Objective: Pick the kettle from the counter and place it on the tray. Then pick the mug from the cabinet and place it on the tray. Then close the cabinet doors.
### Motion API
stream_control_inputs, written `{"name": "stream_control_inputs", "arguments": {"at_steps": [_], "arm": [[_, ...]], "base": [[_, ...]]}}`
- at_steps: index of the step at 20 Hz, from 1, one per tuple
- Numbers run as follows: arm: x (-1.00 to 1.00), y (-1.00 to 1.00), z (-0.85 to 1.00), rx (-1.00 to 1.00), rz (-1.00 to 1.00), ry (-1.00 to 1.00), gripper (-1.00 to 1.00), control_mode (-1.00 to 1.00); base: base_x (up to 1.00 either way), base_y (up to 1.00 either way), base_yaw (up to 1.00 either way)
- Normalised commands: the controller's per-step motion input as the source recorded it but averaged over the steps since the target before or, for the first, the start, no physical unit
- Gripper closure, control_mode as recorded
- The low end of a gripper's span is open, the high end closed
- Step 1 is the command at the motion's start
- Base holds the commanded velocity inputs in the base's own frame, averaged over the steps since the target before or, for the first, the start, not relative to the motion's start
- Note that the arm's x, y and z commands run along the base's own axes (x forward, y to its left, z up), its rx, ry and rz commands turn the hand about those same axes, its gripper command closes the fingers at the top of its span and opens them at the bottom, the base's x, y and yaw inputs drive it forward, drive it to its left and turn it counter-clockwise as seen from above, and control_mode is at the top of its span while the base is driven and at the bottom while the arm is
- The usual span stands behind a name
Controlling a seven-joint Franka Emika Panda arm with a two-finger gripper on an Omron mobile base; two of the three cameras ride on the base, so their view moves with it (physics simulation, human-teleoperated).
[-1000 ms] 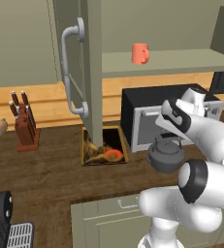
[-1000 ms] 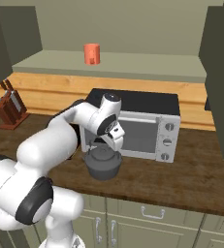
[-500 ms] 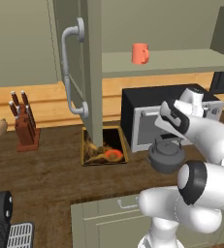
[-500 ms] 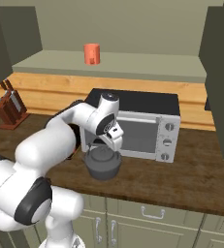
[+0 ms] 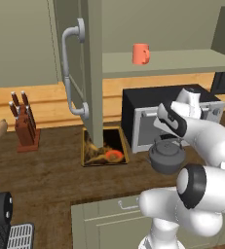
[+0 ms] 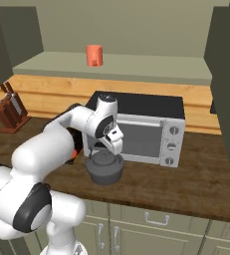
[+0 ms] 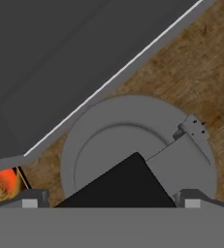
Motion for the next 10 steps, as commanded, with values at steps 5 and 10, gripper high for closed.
{"name": "stream_control_inputs", "arguments": {"at_steps": [5,10], "arm": [[-0.32,-0.05,-0.27,0.0,-0.09,0.0,-1.0,-1.0],[-0.16,-0.03,-0.27,0.0,-0.06,0.0,-1.0,-1.0]], "base": [[0.0,0.0,0.0],[0.0,0.0,0.0]]}}
